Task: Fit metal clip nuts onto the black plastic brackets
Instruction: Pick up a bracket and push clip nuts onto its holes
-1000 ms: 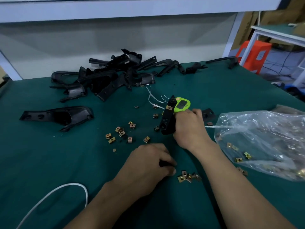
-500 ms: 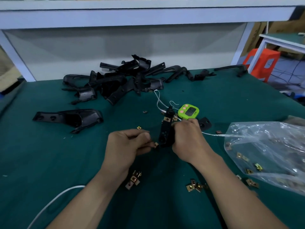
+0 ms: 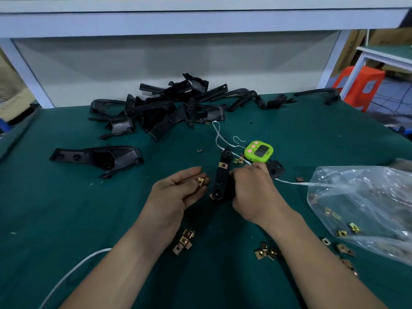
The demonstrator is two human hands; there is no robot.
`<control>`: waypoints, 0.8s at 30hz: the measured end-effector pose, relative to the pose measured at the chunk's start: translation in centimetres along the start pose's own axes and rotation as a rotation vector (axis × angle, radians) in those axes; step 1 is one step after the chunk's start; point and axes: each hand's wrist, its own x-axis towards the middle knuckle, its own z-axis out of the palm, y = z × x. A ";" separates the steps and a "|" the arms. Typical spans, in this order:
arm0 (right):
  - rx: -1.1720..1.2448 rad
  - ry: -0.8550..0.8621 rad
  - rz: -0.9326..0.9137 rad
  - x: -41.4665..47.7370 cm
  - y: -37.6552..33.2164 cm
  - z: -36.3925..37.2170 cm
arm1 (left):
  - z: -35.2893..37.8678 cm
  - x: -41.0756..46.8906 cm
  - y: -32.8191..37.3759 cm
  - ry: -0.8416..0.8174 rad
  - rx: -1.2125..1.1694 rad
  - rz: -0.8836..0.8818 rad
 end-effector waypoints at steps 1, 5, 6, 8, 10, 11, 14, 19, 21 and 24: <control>0.011 0.001 0.006 0.0 0.1 0.0 | 0.0 0.0 0.0 -0.011 0.016 0.005; 0.019 0.003 0.014 0.0 0.2 0.1 | -0.2 0.0 -0.1 -0.037 0.008 0.019; 0.018 0.003 0.013 0.0 0.3 0.1 | -0.2 0.0 -0.1 -0.041 0.019 0.019; 0.018 0.004 0.010 0.0 0.3 0.0 | -0.2 0.0 -0.1 -0.058 0.080 0.023; 0.024 0.005 0.010 0.0 0.4 0.0 | -0.2 -0.2 -0.1 -0.076 0.167 0.033; 0.021 0.004 0.011 0.0 0.3 0.0 | -0.1 -0.3 0.0 -0.079 0.210 0.041; 0.011 -0.006 0.007 -0.1 0.2 -0.1 | 0.0 -0.6 0.2 -0.093 0.285 0.060; -0.106 0.071 -0.038 -0.1 0.0 -0.3 | -0.3 -1.0 0.6 -0.201 0.334 0.062; -0.141 0.099 -0.054 -0.1 0.0 -0.4 | -0.5 -1.0 0.6 -0.203 0.328 0.045; -0.171 0.113 -0.082 -0.2 -0.2 -0.6 | -0.4 -1.1 0.6 -0.199 0.348 0.037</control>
